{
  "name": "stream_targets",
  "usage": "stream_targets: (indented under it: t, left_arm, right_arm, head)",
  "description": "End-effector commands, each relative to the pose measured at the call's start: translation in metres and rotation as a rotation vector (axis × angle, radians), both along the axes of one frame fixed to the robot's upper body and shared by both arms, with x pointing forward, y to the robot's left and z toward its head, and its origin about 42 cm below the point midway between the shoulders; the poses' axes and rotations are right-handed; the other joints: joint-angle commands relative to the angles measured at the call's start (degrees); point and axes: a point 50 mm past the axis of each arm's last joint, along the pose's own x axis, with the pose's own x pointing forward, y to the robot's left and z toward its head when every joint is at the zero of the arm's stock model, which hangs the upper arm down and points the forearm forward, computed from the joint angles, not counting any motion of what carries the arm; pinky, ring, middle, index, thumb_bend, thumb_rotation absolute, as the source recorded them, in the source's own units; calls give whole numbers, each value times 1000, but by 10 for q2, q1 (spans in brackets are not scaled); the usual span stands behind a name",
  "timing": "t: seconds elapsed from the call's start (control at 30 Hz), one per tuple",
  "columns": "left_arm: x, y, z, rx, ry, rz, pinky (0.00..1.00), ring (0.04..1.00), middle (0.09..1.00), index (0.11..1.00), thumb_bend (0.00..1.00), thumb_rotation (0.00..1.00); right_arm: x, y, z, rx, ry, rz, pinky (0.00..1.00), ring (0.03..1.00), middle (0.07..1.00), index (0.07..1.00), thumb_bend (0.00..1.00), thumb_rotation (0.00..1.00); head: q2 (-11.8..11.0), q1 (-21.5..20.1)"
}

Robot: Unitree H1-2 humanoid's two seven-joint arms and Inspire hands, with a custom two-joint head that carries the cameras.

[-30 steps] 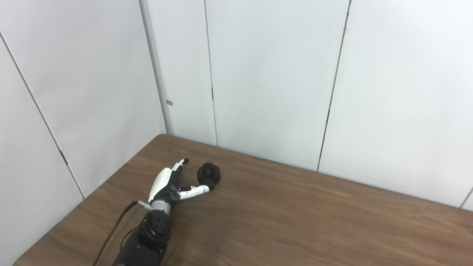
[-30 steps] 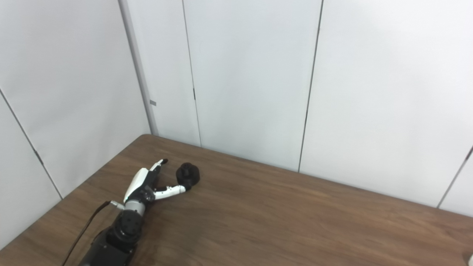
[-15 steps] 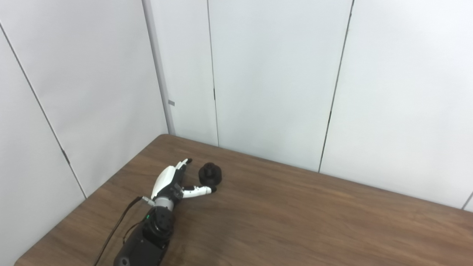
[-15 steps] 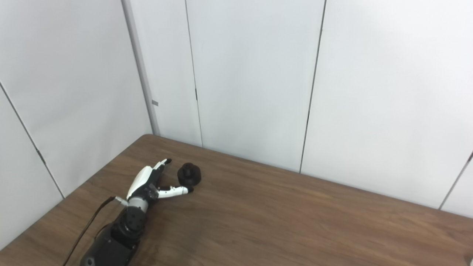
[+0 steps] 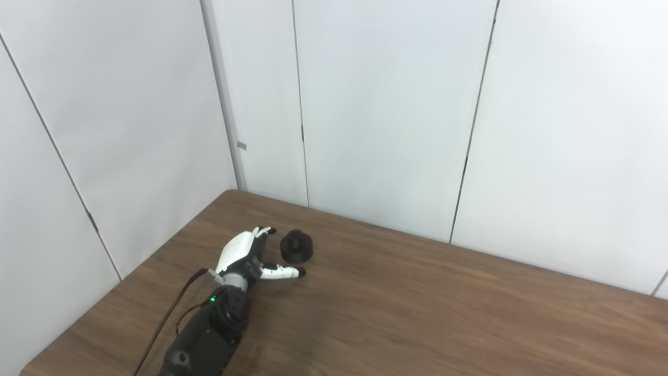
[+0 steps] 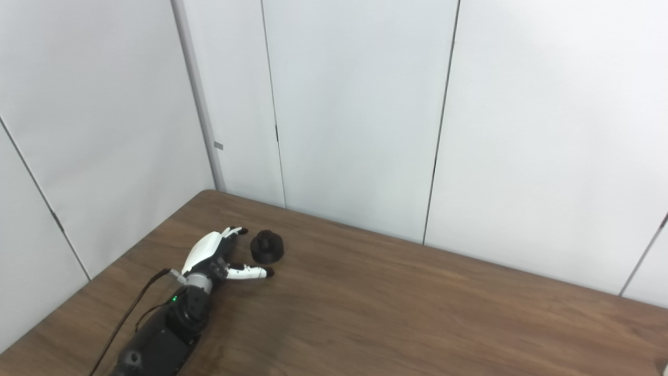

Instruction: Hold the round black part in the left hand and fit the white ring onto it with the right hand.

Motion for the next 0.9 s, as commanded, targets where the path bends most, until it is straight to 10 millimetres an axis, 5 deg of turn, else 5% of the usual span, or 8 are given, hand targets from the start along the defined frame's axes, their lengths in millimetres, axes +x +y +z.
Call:
stream_targets:
  t: [0.0,0.53,0.87]
  left_arm:
    - [1,8,-6,-4,88,18,1000,1000,1000,927,1000,355]
    - [34,5,5,168,229,-63,1000,1000,1000,927,1000,309]
    - [38,4,4,243,322,-98,1000,1000,1000,868,1000,288]
  right_arm:
    - [-4,-6,0,-7,14,-27,1000,1000,1000,967,495,570]
    - [-12,-5,2,0,2,-21,1000,1000,1000,975,470,579]
    - [-12,-5,3,17,3,-22,1000,1000,1000,976,453,546]
  head:
    - [1,0]
    - [10,-4]
    - [8,-4]
